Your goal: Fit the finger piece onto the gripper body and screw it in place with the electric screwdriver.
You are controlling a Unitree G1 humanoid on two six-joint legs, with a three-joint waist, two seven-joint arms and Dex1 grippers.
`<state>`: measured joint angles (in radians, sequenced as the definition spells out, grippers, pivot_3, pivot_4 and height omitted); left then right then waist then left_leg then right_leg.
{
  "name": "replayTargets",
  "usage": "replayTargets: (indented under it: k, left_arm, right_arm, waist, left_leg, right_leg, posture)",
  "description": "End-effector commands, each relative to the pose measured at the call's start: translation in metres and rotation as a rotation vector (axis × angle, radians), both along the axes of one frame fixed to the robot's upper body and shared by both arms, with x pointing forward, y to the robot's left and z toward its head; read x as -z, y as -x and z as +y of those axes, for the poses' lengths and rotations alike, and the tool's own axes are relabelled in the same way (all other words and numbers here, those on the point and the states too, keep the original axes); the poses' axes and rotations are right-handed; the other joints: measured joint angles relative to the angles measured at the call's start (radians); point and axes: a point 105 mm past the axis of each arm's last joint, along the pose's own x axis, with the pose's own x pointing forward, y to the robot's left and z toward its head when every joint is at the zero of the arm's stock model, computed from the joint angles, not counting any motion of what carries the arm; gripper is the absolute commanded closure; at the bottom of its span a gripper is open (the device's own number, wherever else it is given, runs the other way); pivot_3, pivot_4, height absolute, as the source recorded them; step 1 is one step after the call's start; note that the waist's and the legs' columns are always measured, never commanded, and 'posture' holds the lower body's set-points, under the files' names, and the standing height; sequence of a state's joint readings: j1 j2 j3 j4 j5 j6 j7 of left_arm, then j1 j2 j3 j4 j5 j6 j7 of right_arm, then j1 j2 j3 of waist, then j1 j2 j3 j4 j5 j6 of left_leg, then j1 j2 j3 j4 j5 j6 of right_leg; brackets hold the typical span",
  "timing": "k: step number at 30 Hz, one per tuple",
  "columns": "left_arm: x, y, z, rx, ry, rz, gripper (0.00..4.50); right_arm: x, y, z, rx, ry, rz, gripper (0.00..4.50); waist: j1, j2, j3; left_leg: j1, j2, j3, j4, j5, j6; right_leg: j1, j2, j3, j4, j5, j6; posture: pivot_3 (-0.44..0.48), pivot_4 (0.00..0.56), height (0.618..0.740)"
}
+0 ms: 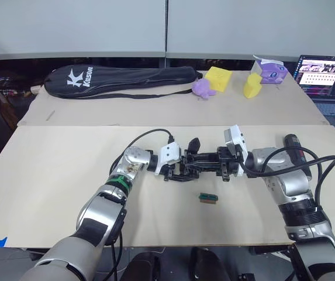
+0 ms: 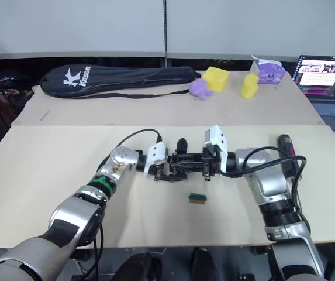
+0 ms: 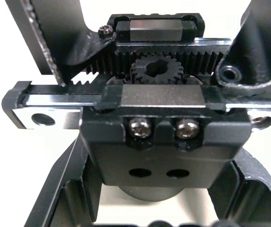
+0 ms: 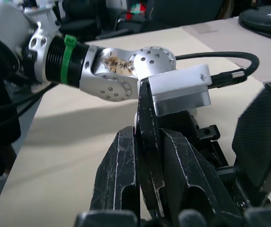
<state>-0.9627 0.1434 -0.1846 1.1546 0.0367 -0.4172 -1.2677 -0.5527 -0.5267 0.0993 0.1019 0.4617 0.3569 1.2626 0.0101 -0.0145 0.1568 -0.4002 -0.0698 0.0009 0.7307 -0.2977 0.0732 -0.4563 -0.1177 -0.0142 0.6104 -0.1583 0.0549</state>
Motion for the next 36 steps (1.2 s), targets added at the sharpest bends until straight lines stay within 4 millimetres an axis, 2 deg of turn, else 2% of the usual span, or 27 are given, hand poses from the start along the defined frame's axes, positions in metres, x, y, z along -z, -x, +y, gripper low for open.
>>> replayTargets:
  k: [1,4,9,15,22,31,36]
  left_arm:
    - [0.001,0.005,-0.004,0.037,-0.003,-0.017,2.13]
    - [0.001,0.005,-0.003,0.037,-0.006,-0.02,2.13]
    - [0.001,0.005,0.0,0.036,-0.008,-0.026,2.13]
    - [0.003,0.004,0.003,0.025,-0.008,-0.027,2.13]
    - [0.004,0.004,0.005,0.01,0.001,-0.022,2.13]
    - [0.003,0.005,0.004,0.02,0.003,-0.024,2.13]
    - [0.003,0.005,0.006,0.02,-0.002,-0.024,2.13]
  right_arm:
    - [0.032,0.003,-0.008,0.007,0.077,0.1,4.19]
    - [0.046,0.012,-0.008,-0.078,0.156,0.119,4.19]
    - [0.051,0.002,0.0,-0.11,0.203,0.177,4.19]
    - [0.061,0.0,-0.006,-0.098,0.236,0.205,4.19]
    - [0.063,0.0,-0.011,0.021,0.182,0.158,4.19]
    - [0.069,0.003,-0.01,-0.084,0.246,0.259,4.19]
    - [0.065,0.007,-0.006,-0.104,0.202,0.271,4.19]
  waist:
    - [0.0,0.0,0.0]
    - [0.0,0.0,-0.001]
    - [-0.002,0.001,-0.005]
    - [-0.007,0.0,-0.014]
    - [-0.01,-0.003,-0.025]
    - [-0.011,-0.003,-0.025]
    - [-0.01,-0.003,-0.025]
  left_leg:
    - [0.0,0.0,0.0,0.0,0.0,0.0]
    - [0.0,0.0,0.0,0.0,0.0,0.0]
    - [0.001,0.0,0.0,-0.001,0.0,0.0]
    - [0.001,0.001,0.0,-0.002,0.0,-0.001]
    - [0.003,0.002,0.0,-0.003,-0.001,-0.002]
    - [0.003,0.003,0.0,-0.003,-0.002,-0.002]
    - [0.003,0.004,0.0,-0.003,-0.002,-0.002]
  right_leg:
    - [0.0,0.0,0.0,0.0,0.0,0.0]
    - [0.0,0.0,0.0,0.0,0.0,0.0]
    - [0.0,0.0,-0.001,0.0,0.0,0.0]
    - [0.0,0.0,0.0,0.0,0.0,0.0]
    - [0.001,0.001,0.0,0.0,0.0,0.0]
    - [0.001,0.001,0.0,-0.001,0.0,0.0]
    - [0.001,0.002,0.0,-0.001,0.0,0.0]
  posture:
    - [0.0,0.15,0.723]
    - [0.0,0.15,0.723]
    - [0.0,0.15,0.723]
    - [0.0,0.15,0.723]
    - [0.0,0.15,0.723]
    - [0.0,0.15,0.723]
    - [0.0,0.15,0.723]
